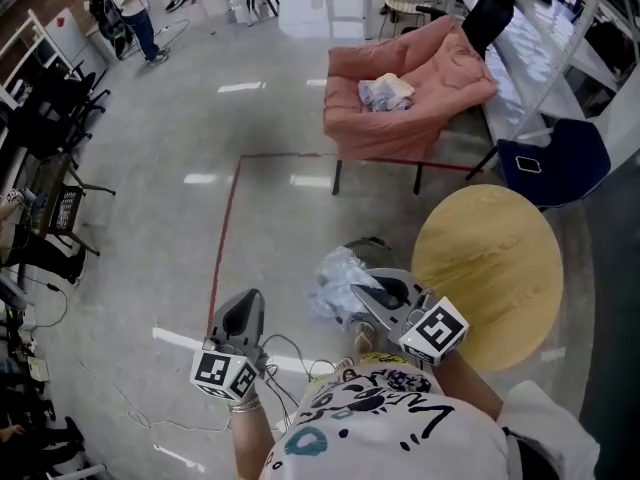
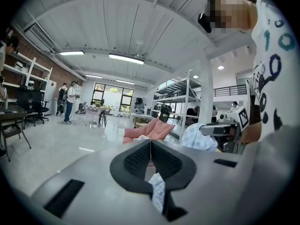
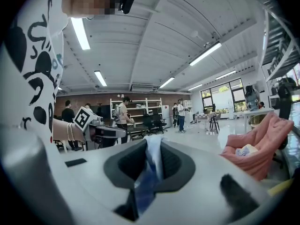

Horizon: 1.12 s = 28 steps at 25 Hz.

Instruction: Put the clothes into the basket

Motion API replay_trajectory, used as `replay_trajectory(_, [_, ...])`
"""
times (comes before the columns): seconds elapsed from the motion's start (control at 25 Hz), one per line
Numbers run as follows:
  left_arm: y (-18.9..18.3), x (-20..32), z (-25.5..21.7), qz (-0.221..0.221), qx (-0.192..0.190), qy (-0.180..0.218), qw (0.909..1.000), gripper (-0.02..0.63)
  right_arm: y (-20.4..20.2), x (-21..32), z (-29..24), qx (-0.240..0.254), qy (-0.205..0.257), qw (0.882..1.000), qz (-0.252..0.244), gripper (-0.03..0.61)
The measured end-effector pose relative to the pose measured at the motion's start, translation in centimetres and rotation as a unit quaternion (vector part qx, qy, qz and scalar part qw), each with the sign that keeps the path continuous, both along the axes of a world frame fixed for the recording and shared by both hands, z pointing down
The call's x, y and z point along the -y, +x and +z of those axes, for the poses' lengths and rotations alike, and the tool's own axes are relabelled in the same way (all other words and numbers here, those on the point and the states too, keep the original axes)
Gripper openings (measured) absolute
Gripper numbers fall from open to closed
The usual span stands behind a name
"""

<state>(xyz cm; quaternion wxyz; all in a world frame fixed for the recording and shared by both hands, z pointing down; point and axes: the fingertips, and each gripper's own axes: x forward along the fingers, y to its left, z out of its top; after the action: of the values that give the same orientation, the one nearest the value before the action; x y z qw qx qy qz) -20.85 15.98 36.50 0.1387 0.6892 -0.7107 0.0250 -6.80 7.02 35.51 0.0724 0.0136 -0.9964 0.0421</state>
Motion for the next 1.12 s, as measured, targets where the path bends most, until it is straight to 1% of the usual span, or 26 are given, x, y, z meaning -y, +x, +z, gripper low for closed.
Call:
replay_trajectory(0.24, [-0.8,3.2,0.1,0.009,0.000,0.001,1.0000,0.015,-0.2,3.2,0.1,-0.001,0.000,1.000,0.018,0.057])
replay_trajectory(0.36, [-1.5,4.2,-0.1,0.022,-0.002,-0.004,0.9998,0.015,-0.6,4.4,-0.1,-0.007,0.000,0.999,0.033,0.056])
replay_trajectory(0.48, [-2.4,5.8,0.1,0.040,0.000,-0.006,0.9992,0.015,-0.7,6.0,0.1,-0.013,0.002,0.998,0.057,0.057])
replay_trajectory(0.6, [-4.1,7.9,0.8,0.070,-0.004,-0.008,0.9975,0.015,-1.2,7.5,0.9,-0.023,0.003,0.995,0.096,0.057])
replay_trajectory(0.72, [-5.8,10.3,0.5,0.111,-0.004,-0.009,0.9937,0.015,-1.2,8.8,1.1,-0.033,0.000,0.988,0.148,0.057])
replay_trajectory(0.92, [-7.9,14.6,-1.5,0.175,0.011,0.011,0.9845,0.015,-0.3,10.4,0.4,-0.033,-0.004,0.970,0.239,0.057])
replay_trajectory(1.12, [-9.7,16.5,-0.9,0.227,-0.002,0.021,0.9737,0.015,-1.0,10.8,0.3,-0.037,0.006,0.951,0.307,0.057])
